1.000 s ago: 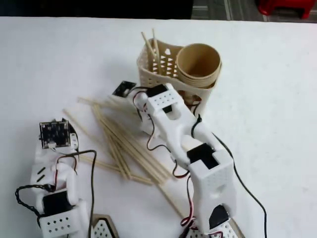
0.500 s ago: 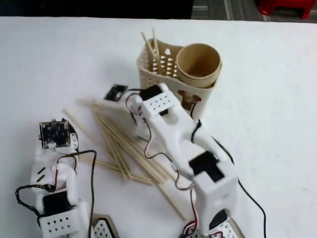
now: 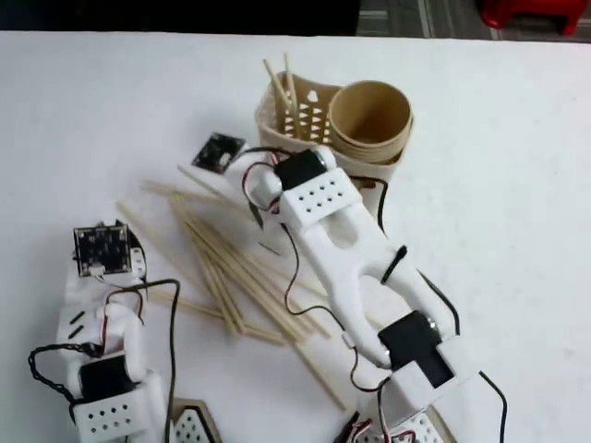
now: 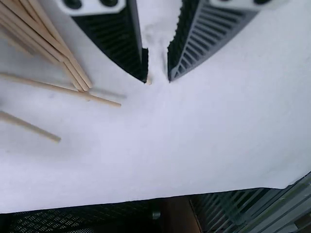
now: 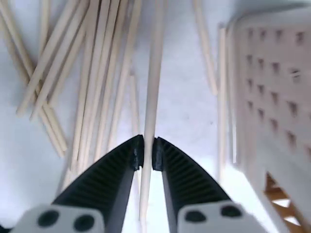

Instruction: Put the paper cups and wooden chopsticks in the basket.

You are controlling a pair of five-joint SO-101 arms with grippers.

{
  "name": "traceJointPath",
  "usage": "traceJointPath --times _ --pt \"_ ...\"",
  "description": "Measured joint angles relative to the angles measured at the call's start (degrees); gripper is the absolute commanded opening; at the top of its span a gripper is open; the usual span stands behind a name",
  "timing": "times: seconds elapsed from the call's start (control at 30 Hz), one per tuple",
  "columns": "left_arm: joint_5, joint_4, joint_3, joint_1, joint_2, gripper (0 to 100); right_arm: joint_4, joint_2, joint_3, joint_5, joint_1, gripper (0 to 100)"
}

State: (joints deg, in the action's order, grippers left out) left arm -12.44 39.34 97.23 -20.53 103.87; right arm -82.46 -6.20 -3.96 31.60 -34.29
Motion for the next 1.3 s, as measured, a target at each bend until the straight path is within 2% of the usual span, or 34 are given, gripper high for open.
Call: traceJointPath --times 0.33,0.53,0.73,1.3 --pt "0.00 0.00 0.00 0.00 0.00 9 9.76 0.00 -14.95 3.60 -0.09 2.2" --pt "0.00 0.00 0.00 0.00 0.00 9 11.16 -3.60 -15.21 3.96 -0.97 10.8" --pt "0.00 0.00 0.00 0.00 0.00 9 11.69 -7.03 -15.12 4.04 -5.19 10.9" --pt "0.00 0.00 0.00 0.00 0.00 9 14.24 -8.79 -15.12 4.13 -4.13 11.0"
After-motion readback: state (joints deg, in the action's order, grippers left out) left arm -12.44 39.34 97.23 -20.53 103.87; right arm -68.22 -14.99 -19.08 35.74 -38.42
